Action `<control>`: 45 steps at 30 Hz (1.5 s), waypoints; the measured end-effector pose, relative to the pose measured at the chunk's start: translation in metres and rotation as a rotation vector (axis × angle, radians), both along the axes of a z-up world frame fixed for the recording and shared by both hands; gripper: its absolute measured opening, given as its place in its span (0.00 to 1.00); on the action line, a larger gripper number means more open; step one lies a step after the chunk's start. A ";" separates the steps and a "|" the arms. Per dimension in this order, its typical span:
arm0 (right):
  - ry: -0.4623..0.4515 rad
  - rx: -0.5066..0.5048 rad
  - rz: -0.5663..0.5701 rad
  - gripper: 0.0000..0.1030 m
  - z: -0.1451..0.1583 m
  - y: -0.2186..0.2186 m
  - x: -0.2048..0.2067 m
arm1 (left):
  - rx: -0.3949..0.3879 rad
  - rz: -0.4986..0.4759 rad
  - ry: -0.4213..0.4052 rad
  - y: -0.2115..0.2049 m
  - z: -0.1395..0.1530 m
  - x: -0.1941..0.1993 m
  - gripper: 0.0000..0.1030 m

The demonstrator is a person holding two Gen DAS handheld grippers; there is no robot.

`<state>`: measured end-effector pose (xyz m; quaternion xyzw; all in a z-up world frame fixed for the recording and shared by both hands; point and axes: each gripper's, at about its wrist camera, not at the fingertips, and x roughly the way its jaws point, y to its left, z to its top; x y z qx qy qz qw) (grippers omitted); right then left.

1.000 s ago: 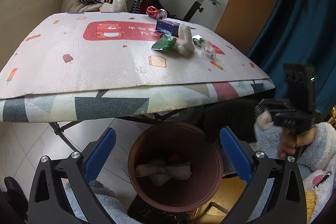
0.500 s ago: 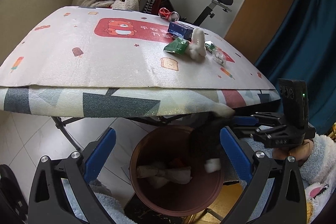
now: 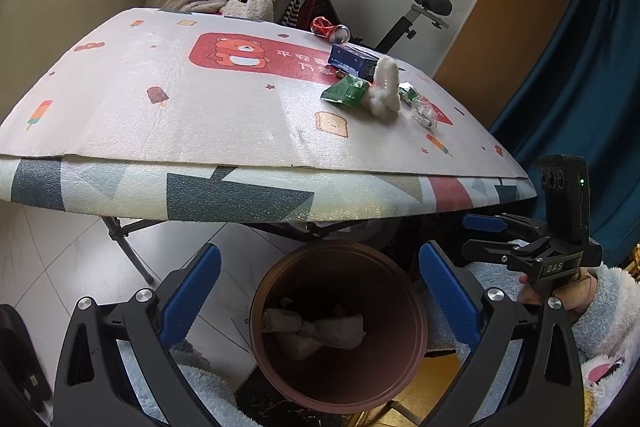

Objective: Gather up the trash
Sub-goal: 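Grasp the clear plastic bag with the right tool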

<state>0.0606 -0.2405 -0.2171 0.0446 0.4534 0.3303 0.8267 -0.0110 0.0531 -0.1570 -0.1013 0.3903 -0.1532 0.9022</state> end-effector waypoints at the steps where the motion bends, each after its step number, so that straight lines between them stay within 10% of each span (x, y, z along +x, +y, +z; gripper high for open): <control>1: -0.002 -0.004 -0.004 0.94 0.001 -0.001 0.000 | 0.004 0.001 0.002 0.000 0.000 0.000 0.94; 14: -0.097 -0.015 -0.067 0.94 0.030 -0.024 0.007 | 0.036 -0.024 0.002 -0.006 0.005 0.004 0.94; 29: -0.143 -0.137 -0.310 0.87 0.042 -0.068 0.125 | -0.021 0.045 -0.018 -0.003 0.034 0.059 0.94; 45: -0.151 -0.126 -0.227 0.28 0.033 -0.053 0.171 | -0.009 -0.009 -0.017 -0.041 0.032 0.124 0.91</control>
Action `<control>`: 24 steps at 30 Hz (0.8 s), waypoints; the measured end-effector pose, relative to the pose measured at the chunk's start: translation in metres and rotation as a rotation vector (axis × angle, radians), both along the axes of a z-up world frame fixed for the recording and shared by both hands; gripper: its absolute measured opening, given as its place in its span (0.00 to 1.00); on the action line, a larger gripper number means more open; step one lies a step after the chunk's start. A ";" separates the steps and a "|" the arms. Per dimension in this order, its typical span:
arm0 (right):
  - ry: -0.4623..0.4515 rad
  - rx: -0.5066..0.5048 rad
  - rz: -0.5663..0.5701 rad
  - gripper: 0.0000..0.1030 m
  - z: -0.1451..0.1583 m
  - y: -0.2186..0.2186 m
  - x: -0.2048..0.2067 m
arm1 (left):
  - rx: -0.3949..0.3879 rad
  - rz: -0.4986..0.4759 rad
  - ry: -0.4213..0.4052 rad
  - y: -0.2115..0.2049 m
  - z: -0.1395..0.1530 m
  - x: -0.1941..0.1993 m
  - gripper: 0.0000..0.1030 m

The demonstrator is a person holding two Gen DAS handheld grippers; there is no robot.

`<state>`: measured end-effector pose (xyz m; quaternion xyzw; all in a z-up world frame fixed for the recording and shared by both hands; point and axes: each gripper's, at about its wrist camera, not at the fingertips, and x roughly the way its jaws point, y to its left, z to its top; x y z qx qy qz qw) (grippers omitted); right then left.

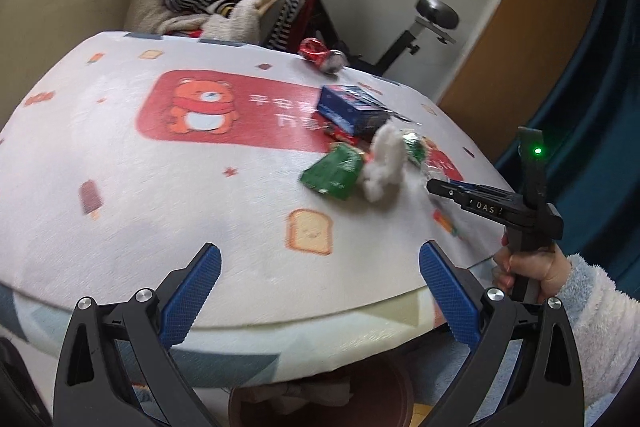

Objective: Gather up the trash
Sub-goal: 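Grasp the clear plastic bag with the right tool, then grasp the white fluffy cotton piece with the left tool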

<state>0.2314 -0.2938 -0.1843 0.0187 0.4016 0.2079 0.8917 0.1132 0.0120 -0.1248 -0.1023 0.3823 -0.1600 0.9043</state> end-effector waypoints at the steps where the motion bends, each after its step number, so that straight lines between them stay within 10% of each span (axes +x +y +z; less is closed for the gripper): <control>1: -0.009 0.011 0.000 0.28 0.001 -0.001 -0.003 | 0.008 -0.016 0.004 -0.006 0.001 0.004 0.87; 14: -0.086 0.075 -0.098 0.26 0.014 -0.021 -0.060 | -0.211 0.011 0.141 -0.061 0.015 0.093 0.57; 22: -0.082 0.093 -0.111 0.26 0.013 -0.034 -0.070 | -0.259 0.115 0.235 -0.071 -0.003 0.133 0.55; 24: -0.079 0.099 -0.114 0.26 0.012 -0.036 -0.071 | -0.291 0.133 0.276 -0.071 -0.014 0.139 0.40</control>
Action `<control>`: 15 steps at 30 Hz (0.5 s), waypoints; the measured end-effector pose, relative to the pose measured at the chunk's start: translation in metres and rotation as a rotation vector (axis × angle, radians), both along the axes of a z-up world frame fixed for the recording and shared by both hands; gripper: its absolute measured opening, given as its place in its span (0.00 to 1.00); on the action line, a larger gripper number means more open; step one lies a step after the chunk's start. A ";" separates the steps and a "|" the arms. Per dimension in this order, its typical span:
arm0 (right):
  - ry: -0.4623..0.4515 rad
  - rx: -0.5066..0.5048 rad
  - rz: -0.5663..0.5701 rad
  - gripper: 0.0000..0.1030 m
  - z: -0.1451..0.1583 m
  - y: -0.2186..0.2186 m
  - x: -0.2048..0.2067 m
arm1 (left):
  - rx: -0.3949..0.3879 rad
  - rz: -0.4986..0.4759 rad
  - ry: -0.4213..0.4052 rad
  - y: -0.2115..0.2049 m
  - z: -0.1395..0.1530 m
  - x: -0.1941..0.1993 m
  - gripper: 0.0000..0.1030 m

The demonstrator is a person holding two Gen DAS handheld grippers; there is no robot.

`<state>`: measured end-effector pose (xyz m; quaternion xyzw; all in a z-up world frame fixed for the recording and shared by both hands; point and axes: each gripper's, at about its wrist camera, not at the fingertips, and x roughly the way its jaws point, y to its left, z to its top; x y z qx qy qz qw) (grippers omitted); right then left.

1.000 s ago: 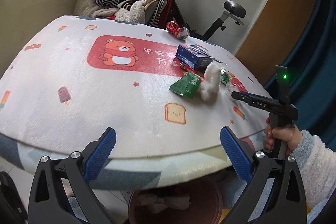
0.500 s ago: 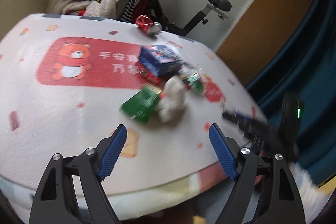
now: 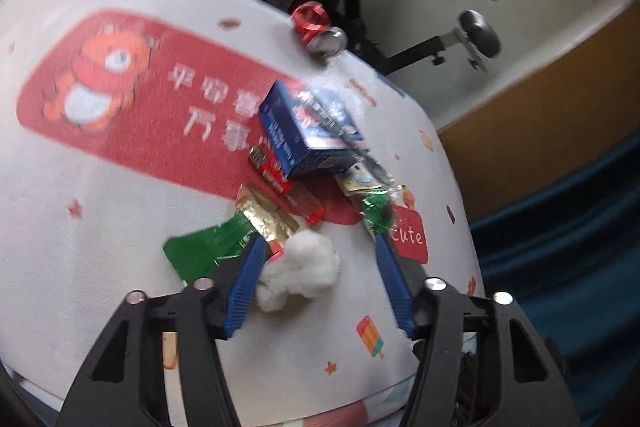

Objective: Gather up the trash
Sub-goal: 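Grasp the white fluffy cotton piece with the left tool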

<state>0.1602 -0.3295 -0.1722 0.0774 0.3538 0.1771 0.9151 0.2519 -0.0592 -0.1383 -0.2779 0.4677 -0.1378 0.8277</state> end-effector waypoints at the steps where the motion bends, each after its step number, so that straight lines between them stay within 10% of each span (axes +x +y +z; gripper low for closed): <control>1: 0.000 0.002 0.001 0.26 0.000 0.000 -0.001 | -0.018 -0.003 0.022 -0.001 -0.007 0.002 0.19; 15: -0.037 0.009 0.034 0.26 0.020 -0.002 -0.023 | -0.003 -0.187 -0.182 0.011 0.053 -0.054 0.11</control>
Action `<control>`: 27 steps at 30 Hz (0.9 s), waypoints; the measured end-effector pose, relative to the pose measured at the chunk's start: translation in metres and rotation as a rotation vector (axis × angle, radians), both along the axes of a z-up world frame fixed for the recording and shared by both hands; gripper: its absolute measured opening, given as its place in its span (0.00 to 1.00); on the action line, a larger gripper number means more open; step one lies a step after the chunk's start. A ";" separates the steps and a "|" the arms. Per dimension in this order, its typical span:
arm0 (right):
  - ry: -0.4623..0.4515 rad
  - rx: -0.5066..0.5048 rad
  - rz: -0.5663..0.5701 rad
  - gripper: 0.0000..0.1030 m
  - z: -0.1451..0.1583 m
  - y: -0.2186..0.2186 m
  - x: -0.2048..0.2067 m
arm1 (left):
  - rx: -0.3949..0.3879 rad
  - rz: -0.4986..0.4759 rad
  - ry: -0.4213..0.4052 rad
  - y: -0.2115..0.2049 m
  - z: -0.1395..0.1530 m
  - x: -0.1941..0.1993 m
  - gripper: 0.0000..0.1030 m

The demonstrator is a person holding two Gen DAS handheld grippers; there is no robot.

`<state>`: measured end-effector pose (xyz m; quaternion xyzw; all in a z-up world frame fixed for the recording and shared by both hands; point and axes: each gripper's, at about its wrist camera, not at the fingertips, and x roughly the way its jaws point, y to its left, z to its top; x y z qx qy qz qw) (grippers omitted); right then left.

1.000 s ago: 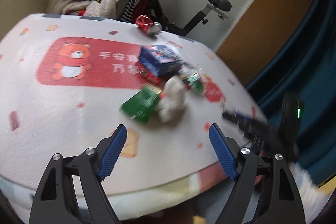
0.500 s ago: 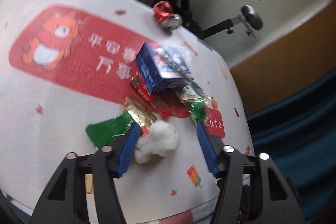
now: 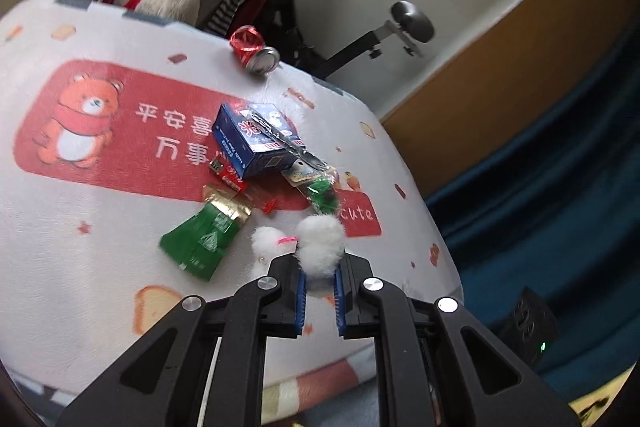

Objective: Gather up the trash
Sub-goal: 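Grasp the white fluffy cotton piece with the left tool, then release the cotton into the bin with the left tool while right holds the clear bag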

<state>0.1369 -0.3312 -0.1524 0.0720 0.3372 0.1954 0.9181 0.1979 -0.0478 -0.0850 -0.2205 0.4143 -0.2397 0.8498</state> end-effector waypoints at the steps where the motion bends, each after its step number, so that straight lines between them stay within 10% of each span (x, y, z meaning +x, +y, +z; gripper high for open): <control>1: -0.004 0.003 0.006 0.26 0.001 -0.001 -0.001 | 0.005 -0.010 -0.013 0.004 0.004 -0.009 0.11; 12: -0.075 0.007 0.193 0.26 0.013 0.026 -0.056 | 0.058 -0.120 -0.144 0.052 0.009 -0.129 0.11; 27: -0.030 0.004 0.318 0.26 -0.005 0.063 -0.082 | 0.203 -0.175 -0.026 0.066 -0.086 -0.202 0.11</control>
